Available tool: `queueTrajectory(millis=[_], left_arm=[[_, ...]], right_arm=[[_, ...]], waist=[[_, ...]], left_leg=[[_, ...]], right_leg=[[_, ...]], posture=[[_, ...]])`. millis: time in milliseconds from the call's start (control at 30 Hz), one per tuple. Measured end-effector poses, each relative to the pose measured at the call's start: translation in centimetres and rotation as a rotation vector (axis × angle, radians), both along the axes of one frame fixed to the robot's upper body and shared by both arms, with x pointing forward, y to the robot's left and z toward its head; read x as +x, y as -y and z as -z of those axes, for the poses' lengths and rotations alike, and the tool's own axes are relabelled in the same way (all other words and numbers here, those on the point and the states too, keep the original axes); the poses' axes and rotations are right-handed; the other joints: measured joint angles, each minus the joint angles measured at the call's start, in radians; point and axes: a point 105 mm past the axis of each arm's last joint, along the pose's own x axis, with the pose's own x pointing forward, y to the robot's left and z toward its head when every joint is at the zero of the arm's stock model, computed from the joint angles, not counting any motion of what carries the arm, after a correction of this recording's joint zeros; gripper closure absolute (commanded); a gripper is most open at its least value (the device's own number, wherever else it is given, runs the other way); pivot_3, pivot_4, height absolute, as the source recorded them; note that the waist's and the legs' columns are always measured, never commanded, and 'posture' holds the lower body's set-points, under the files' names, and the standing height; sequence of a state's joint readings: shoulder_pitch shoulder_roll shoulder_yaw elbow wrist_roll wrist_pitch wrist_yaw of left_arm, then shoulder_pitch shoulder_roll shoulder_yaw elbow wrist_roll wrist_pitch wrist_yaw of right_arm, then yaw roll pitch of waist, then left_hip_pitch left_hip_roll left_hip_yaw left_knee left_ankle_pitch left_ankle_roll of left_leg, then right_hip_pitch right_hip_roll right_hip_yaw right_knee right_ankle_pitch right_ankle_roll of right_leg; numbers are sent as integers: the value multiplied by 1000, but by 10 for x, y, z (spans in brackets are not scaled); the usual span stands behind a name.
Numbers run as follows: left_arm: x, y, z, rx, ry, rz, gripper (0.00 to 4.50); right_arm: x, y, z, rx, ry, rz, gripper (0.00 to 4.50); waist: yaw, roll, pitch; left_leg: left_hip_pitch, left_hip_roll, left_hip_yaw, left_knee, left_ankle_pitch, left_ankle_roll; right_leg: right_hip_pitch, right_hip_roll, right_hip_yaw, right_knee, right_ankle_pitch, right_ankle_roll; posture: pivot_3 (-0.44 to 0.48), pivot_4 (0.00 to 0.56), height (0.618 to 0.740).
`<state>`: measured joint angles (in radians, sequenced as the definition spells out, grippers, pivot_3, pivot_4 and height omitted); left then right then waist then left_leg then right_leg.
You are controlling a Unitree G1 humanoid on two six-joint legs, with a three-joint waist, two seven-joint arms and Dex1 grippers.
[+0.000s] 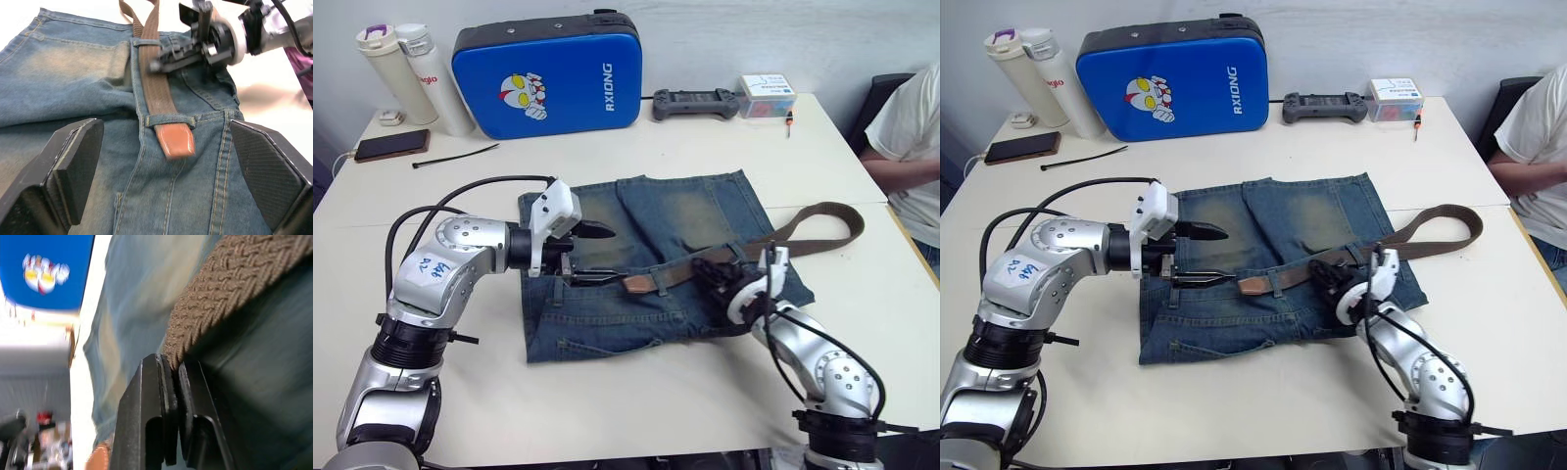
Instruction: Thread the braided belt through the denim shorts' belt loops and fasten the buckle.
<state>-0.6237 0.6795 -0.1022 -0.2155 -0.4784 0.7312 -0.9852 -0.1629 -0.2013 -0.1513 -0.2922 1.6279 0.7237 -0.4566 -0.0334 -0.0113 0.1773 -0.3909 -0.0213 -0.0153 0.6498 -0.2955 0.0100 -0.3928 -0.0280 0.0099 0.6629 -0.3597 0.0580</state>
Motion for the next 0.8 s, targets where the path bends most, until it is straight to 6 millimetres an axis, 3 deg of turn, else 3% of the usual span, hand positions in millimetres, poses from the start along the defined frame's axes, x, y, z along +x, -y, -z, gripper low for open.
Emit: queueTrajectory(millis=[367,467,533,700,800], left_arm=[[-1,1,2,7,-4,8,0],[-1,1,2,8,-6,12,0],[-1,1,2,10,-7,12,0],[3,0,6,9,-26,3,0],[3,3,6,4,-22,15,0]], right_arm=[[-8,-51,-5,-164,67,-223,4458],[-12,-50,-3,-192,62,-263,3422],[-16,-46,-6,-205,76,-290,2426],[-25,-14,-23,-350,160,-332,34],[-33,4,-42,-489,266,-401,34]], waist=[[1,0,0],[4,0,0],[5,0,0],[7,0,0],[8,0,0]], left_leg=[[0,0,0,0,0,0],[0,0,0,1,0,0],[-1,0,0,1,0,0],[-1,-1,-1,2,0,2],[-2,-1,-1,3,-1,2]], right_leg=[[-1,0,0,0,0,0],[0,0,0,0,0,0],[0,-1,0,0,0,0],[1,-1,-1,-2,0,0],[1,-1,-2,-3,0,0]], posture=[[0,150,740],[0,150,740],[0,150,740],[0,150,740],[0,150,740]])
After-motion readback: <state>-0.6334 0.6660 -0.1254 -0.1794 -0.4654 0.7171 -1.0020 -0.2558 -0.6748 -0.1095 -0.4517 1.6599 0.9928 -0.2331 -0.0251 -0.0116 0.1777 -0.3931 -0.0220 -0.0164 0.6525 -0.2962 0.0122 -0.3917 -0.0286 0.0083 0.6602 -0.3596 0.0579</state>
